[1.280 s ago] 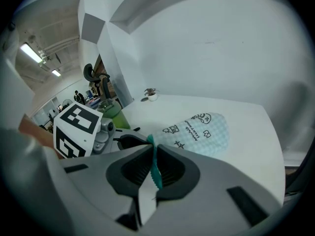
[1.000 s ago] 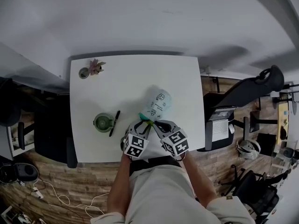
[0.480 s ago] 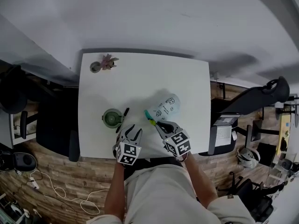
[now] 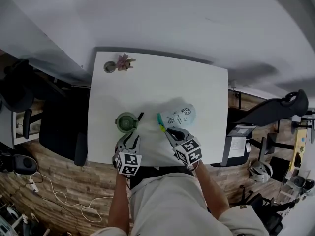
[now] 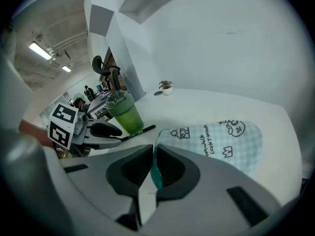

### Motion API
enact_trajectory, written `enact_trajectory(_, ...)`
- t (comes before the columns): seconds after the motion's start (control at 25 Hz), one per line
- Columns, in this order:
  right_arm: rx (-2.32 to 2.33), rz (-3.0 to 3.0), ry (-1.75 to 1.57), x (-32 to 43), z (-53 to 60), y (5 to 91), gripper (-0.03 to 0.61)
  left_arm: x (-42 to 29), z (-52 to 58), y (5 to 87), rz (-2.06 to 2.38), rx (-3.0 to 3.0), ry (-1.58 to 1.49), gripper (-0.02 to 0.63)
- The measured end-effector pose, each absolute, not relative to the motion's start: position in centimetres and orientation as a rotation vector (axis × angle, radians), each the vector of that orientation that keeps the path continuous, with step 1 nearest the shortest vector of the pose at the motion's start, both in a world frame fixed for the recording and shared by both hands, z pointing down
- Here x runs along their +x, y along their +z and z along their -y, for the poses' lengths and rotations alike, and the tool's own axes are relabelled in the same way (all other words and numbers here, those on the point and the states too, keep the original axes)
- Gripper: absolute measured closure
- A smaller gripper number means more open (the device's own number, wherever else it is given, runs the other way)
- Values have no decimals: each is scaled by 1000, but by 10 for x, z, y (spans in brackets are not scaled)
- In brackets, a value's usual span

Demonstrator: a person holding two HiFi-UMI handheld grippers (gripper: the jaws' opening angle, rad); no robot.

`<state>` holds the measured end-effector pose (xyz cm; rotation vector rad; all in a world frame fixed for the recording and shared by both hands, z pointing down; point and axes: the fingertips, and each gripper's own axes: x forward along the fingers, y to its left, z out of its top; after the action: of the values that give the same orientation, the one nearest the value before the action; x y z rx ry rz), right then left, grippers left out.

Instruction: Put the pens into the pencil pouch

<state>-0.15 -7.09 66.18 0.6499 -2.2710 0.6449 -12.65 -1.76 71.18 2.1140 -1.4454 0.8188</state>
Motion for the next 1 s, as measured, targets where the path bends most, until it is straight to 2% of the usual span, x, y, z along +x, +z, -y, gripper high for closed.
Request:
enact_trajectory(0.56,674,2251,647,-4,71,665,551,-151,4,744,1386,2054,892,523)
enact_trajectory(0.6,677,2250,648,-4,71,666,549,-151,4,745,1377,2059,894,530)
enact_trajectory(0.64,680,2249,648,-3,70,666,549,-151,5,745,1367,2062,900,571)
enact_trajectory(1.0,714,2244,651,4,69,665,551,-146,-1,734,1303,2116,904,577)
